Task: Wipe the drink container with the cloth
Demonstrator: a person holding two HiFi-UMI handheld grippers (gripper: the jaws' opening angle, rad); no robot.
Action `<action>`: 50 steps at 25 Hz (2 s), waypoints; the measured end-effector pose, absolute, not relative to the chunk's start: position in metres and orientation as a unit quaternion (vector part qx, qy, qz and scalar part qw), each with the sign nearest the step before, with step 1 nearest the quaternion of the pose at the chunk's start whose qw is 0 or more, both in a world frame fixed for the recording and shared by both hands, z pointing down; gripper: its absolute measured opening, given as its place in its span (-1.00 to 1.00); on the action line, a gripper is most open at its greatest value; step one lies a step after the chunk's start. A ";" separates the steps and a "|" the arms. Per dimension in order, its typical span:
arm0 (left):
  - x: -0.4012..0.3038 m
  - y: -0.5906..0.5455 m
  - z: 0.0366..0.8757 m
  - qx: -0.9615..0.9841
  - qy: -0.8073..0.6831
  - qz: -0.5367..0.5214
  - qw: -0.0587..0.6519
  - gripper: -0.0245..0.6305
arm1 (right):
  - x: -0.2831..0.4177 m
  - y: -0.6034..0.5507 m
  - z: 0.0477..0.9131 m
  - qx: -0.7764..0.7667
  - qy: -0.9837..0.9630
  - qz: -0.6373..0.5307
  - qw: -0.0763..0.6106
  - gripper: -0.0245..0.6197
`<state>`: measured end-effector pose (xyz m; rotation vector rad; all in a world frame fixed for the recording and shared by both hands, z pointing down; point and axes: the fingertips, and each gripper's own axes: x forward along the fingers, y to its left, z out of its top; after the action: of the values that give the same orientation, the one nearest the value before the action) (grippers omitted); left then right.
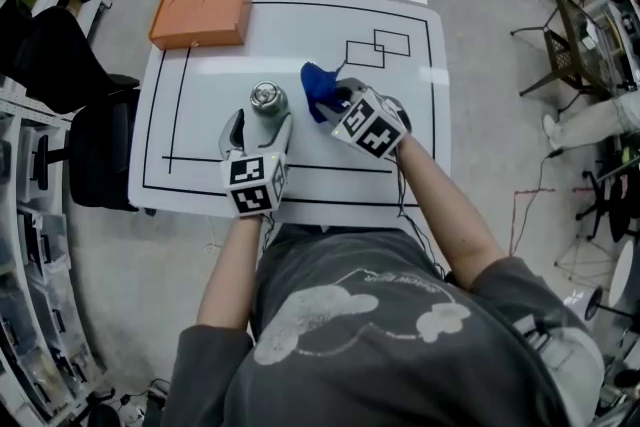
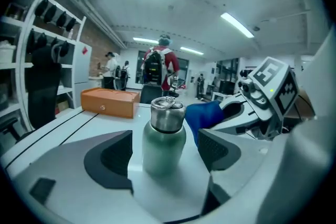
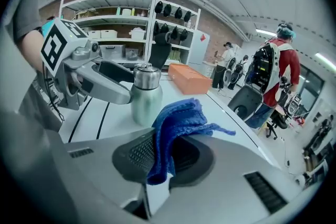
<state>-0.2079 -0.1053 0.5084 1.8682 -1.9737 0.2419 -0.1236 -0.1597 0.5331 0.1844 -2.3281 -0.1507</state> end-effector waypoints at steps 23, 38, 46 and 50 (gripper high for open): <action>-0.215 -0.134 0.537 0.564 -0.779 0.151 0.230 0.14 | -0.096 -0.159 0.529 0.073 -0.916 -0.060 0.389 -0.79; -0.216 -0.129 0.534 0.735 -0.628 0.188 0.173 0.13 | -0.156 -0.155 0.501 -0.064 -0.915 -0.115 0.380 -0.79; -0.217 -0.126 0.531 0.831 -0.494 0.216 0.137 0.13 | -0.192 -0.153 0.493 -0.145 -0.904 -0.125 0.381 -0.79; -0.218 -0.123 0.531 0.871 -0.422 0.222 0.118 0.13 | -0.206 -0.141 0.500 -0.201 -0.891 -0.127 0.386 -0.80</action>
<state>-0.2183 -0.1230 0.5314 2.5498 -1.2337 0.6491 -0.2062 -0.1410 0.4999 -0.5119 -2.2699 -0.3228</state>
